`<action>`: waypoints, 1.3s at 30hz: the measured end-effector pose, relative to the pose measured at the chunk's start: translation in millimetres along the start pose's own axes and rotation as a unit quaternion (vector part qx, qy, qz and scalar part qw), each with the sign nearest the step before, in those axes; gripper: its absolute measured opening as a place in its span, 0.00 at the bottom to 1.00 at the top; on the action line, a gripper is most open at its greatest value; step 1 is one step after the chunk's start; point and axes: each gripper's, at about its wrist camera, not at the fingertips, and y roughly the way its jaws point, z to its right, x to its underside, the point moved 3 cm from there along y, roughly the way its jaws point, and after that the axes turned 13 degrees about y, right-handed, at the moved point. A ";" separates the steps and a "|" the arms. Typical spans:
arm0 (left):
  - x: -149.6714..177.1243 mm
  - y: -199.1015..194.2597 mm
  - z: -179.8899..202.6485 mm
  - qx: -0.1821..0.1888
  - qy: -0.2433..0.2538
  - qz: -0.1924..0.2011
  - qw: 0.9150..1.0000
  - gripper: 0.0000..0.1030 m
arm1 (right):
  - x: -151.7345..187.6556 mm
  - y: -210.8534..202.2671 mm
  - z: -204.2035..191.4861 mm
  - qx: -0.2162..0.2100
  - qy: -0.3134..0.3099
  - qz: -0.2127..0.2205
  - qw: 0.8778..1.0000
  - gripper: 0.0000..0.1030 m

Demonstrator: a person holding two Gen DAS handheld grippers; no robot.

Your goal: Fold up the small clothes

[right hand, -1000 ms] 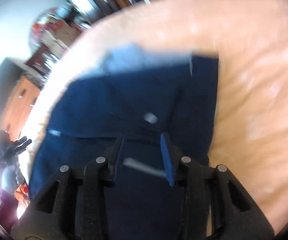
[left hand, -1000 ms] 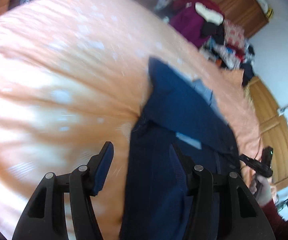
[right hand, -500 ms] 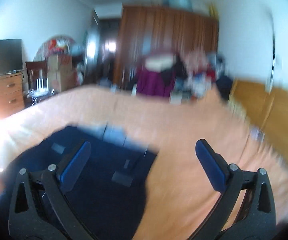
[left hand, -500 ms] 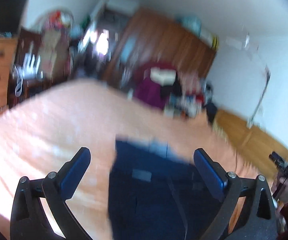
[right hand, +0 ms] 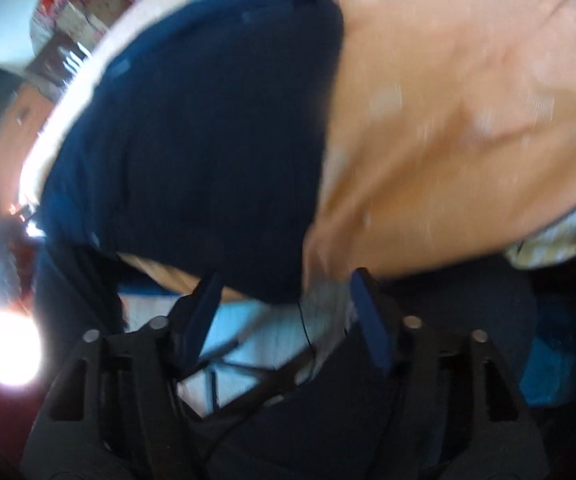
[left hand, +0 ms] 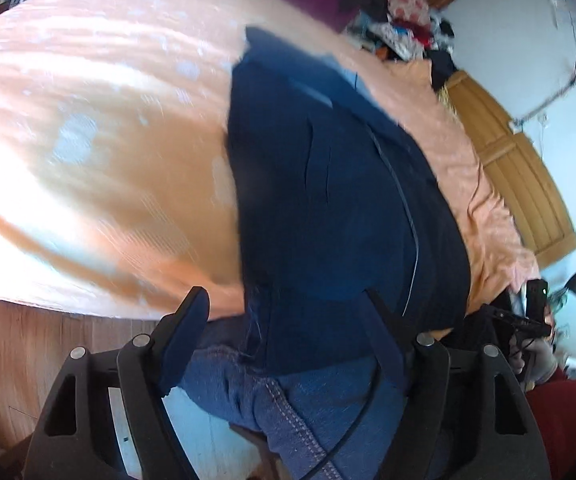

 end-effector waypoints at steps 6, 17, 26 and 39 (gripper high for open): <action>0.6 20.6 6.0 0.002 0.014 -0.023 1.000 0.76 | -4.0 3.0 4.2 -0.011 0.011 -0.006 1.000 0.52; -8.0 18.0 0.6 0.007 0.004 -0.009 1.000 0.74 | -10.7 44.6 12.8 -0.001 0.040 -0.059 0.997 0.47; -13.1 16.7 0.0 0.018 0.010 -0.003 1.000 0.74 | -22.3 33.4 0.4 -0.017 0.016 -0.030 0.999 0.46; -13.5 22.4 -1.6 0.021 0.019 -0.023 0.999 0.57 | -13.8 43.4 -1.5 -0.055 0.033 -0.044 0.997 0.44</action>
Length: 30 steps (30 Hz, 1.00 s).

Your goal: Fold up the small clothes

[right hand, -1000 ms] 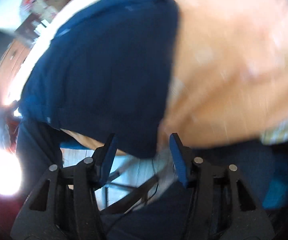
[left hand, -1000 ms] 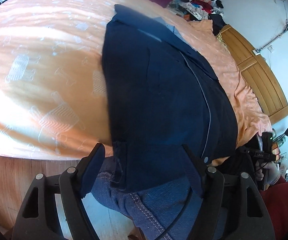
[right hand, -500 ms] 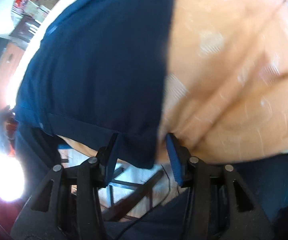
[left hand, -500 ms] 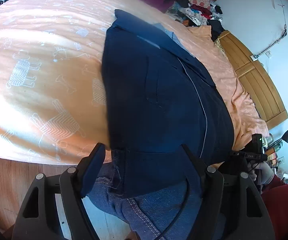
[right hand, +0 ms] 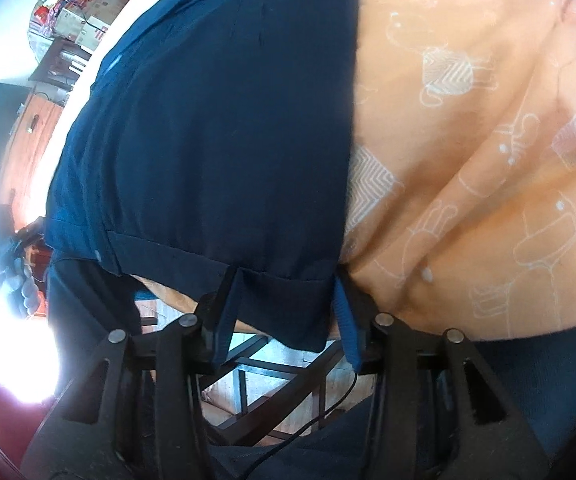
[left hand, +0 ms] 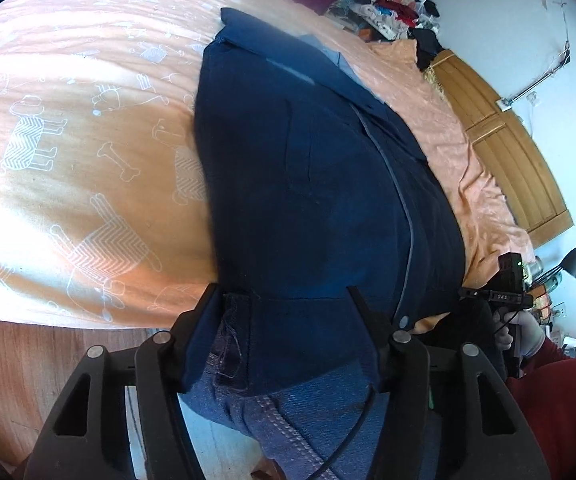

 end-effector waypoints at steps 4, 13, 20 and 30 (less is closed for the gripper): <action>3.0 6.1 -8.3 -0.005 -0.006 -0.008 1.000 0.56 | 3.7 -0.9 -5.0 0.005 -0.003 0.004 1.000 0.32; 1.3 19.7 -2.5 0.055 -0.010 -0.014 0.998 0.20 | 2.7 1.8 -1.7 -0.019 0.021 -0.004 1.000 0.33; -12.8 -0.3 23.7 0.086 -0.009 0.039 0.995 0.06 | 7.9 -50.4 -31.2 -0.096 0.008 0.032 0.995 0.07; -67.9 -54.5 27.0 0.139 -0.046 0.168 0.975 0.06 | -32.7 -124.2 -46.7 -0.235 0.061 0.101 0.965 0.07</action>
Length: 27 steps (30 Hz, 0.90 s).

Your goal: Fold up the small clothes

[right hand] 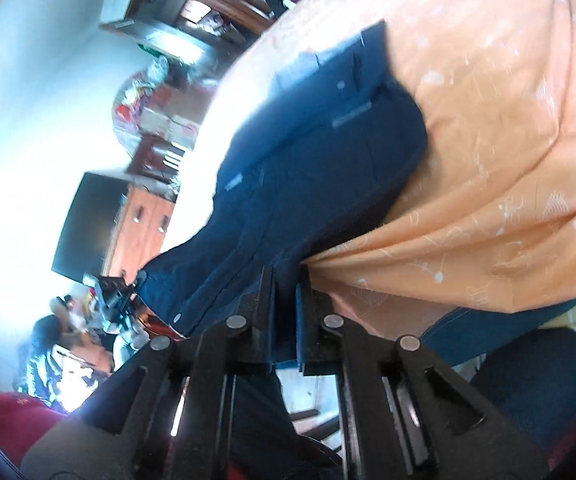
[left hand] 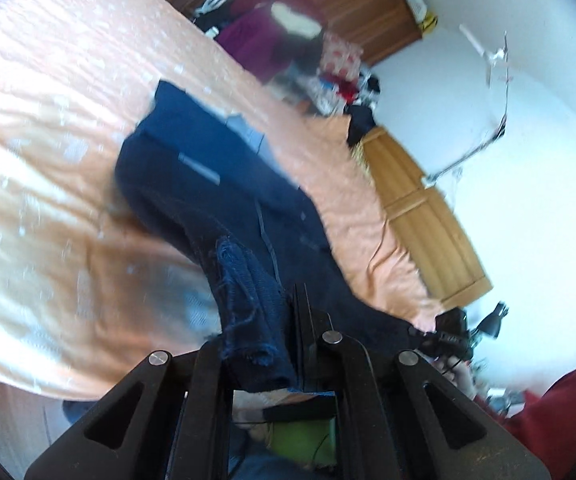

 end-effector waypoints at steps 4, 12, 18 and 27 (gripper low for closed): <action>-28.4 1.5 3.7 0.011 0.002 0.031 0.999 0.06 | -22.6 -4.3 -11.7 -0.017 0.012 0.000 1.000 0.07; -59.9 22.0 15.6 0.022 0.036 0.025 0.999 0.06 | 13.3 22.4 29.3 0.078 0.020 -0.059 0.995 0.07; -26.6 20.1 -7.0 0.032 -0.014 0.026 0.999 0.06 | 103.7 61.8 107.8 0.222 0.049 -0.219 0.949 0.12; -30.7 27.1 -0.3 0.040 -0.008 0.028 0.999 0.06 | -14.1 22.7 47.1 0.158 -0.020 -0.016 0.987 0.12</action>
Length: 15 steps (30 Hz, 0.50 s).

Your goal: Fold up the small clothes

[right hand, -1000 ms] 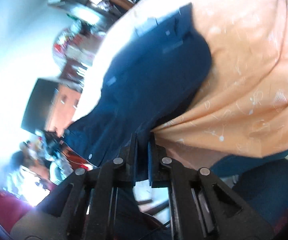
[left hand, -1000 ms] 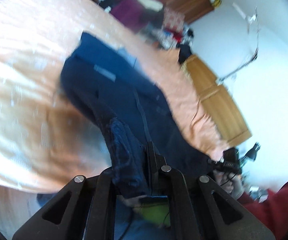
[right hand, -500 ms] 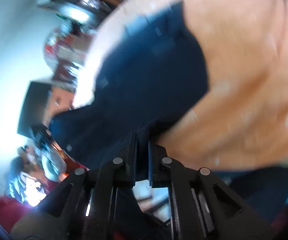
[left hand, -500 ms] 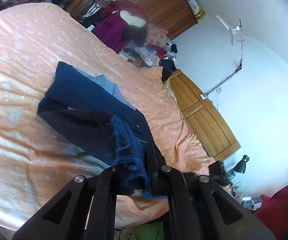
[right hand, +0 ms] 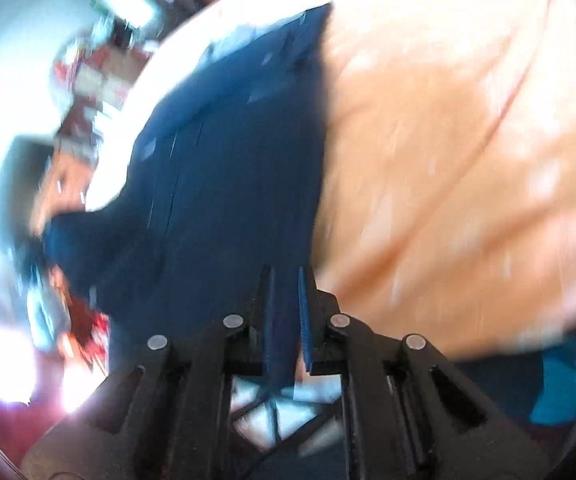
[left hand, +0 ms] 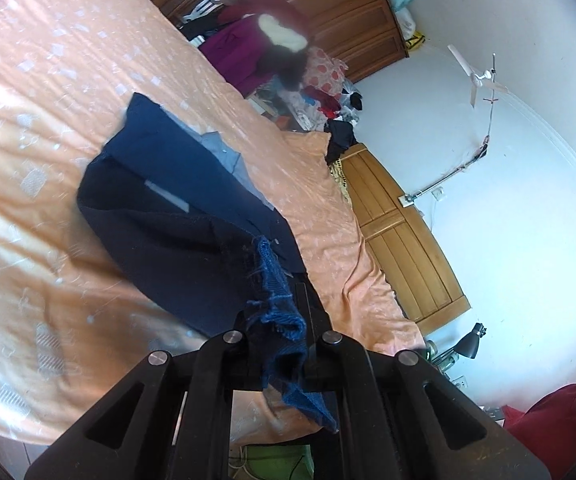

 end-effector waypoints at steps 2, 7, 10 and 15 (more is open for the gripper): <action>0.2 1.7 -0.9 0.001 -0.001 0.002 1.000 0.06 | -2.8 40.5 33.9 0.044 0.033 -0.046 0.997 0.08; 1.0 -4.8 -8.0 -0.002 -0.011 0.010 1.000 0.06 | 72.8 72.8 75.4 0.153 0.032 -0.192 0.969 0.00; 3.2 -4.8 -11.7 -0.001 -0.019 0.012 1.000 0.06 | 72.6 47.9 46.6 0.141 0.011 -0.159 0.977 0.13; 5.9 -0.7 -11.4 0.007 -0.025 0.015 1.000 0.06 | 57.0 8.6 31.2 0.005 0.071 -0.082 0.994 0.50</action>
